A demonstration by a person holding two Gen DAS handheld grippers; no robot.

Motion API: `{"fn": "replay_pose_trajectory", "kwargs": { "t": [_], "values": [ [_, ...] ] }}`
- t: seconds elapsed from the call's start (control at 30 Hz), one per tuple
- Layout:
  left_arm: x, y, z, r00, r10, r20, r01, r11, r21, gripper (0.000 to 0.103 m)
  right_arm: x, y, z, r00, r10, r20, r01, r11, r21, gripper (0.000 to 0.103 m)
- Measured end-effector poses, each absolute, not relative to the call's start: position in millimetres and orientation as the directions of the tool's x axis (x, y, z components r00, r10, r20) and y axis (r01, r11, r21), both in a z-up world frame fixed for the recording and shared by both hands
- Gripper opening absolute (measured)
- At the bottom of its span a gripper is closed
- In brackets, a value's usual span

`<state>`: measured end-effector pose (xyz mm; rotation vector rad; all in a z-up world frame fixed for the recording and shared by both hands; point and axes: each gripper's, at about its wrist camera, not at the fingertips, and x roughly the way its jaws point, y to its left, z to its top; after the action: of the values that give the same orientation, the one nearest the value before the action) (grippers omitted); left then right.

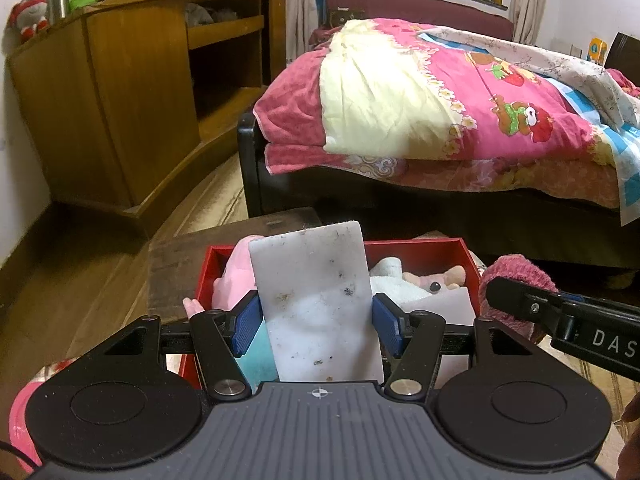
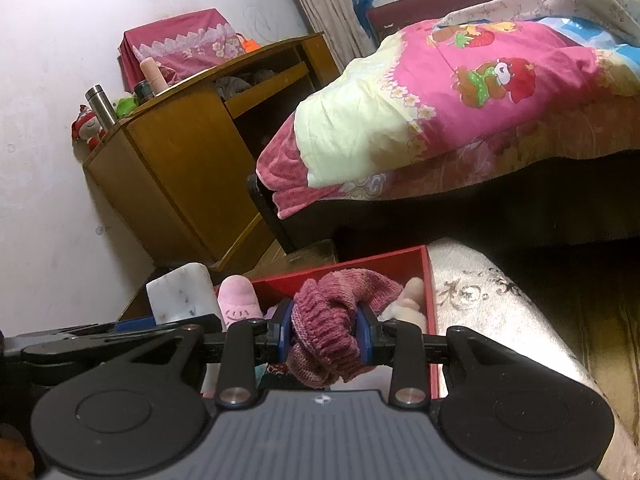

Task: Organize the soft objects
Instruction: 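Carry the speckled block and pink hat over the red box with both tools, then open both tools to drop the block and hat into the red box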

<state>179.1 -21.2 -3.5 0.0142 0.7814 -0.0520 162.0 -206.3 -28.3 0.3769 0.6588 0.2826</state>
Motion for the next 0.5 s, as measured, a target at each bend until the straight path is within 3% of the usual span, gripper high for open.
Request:
{"fn": "replay_pose_trajectory", "kwargs": {
  "t": [0.5],
  "values": [
    [211,-16,-18,0.702,-0.023,-0.712,0.036,0.999,0.003,0.062,190,-200,-45,0.759,0.339,-0.555,-0.131,0.915,0.381,0.004]
  ]
}}
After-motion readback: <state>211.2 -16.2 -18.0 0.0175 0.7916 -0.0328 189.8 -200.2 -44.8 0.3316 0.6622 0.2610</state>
